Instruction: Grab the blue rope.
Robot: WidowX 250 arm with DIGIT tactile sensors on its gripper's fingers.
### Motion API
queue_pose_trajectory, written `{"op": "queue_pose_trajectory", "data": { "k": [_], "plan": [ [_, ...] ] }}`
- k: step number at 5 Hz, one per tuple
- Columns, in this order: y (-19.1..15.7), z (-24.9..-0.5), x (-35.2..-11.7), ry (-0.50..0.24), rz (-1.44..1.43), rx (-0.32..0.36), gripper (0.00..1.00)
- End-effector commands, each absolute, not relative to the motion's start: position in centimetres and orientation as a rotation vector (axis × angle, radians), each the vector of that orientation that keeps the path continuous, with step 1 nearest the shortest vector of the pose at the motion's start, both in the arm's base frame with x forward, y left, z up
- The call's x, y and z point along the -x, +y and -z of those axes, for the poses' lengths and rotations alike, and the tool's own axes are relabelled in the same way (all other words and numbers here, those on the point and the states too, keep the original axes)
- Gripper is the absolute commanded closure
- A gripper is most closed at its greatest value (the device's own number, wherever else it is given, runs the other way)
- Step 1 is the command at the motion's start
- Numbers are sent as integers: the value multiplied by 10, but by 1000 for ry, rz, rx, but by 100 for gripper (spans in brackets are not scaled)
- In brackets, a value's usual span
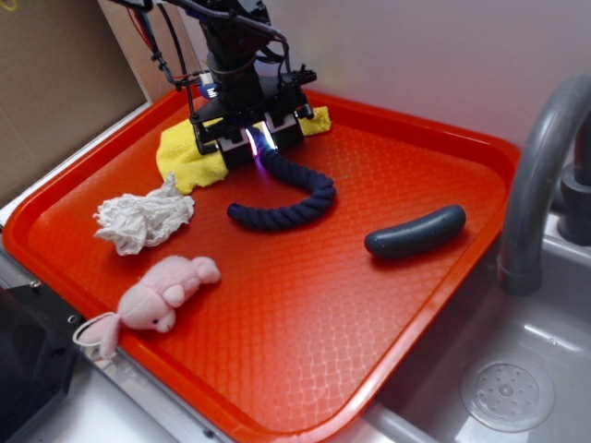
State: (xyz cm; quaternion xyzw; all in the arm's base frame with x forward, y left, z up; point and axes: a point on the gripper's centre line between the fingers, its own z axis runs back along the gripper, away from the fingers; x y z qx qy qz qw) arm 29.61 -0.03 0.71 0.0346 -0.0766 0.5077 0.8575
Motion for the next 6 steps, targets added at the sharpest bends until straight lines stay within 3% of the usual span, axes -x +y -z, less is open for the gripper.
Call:
{"op": "queue_pose_trajectory", "data": {
  "k": [1,2,4,5,6],
  "plan": [
    [6,-44,-286,29,-717,-53,100],
    [-3,-71,-278,100,-466,-39,100],
    [-30,-110,-257,36,-74,2,100],
    [-40,-135,-247,-20,-45,36,100],
    [-38,-148,-242,-12,-125,81,100]
  ]
}}
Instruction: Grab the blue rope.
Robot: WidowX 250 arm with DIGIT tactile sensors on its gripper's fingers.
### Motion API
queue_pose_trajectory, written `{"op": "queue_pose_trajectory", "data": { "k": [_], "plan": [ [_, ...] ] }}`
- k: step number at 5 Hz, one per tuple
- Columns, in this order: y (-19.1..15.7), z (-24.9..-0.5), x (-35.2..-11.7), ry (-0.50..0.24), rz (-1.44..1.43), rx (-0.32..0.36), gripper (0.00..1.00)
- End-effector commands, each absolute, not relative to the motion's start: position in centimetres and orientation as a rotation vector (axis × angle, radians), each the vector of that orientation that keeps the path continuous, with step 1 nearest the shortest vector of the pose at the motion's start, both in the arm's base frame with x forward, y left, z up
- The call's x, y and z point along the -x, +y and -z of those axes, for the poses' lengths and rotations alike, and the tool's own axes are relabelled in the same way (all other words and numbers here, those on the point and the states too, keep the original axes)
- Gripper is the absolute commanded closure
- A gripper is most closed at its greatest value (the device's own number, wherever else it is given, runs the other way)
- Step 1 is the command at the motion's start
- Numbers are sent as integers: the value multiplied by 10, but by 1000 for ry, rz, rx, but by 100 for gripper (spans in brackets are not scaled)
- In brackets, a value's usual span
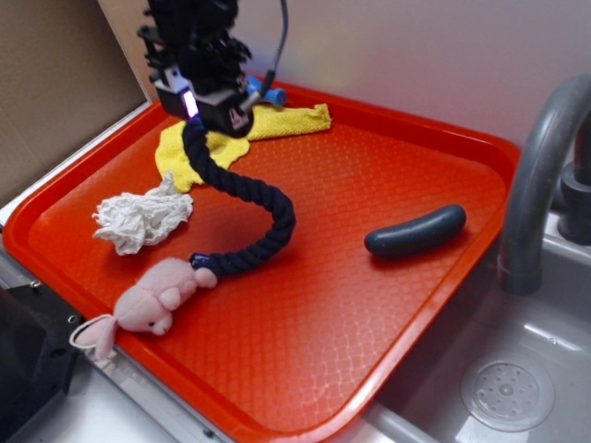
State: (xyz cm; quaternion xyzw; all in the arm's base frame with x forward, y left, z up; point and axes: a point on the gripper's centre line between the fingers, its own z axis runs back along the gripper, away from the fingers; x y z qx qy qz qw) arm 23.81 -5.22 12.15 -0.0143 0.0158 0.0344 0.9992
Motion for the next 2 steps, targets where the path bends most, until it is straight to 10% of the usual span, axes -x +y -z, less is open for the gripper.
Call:
{"op": "queue_pose_trajectory", "data": {
  "k": [1,2],
  "plan": [
    [-35,-161,-243,6,-179,142,100],
    [-32,-157,-247,54,-219,112,100]
  ]
}}
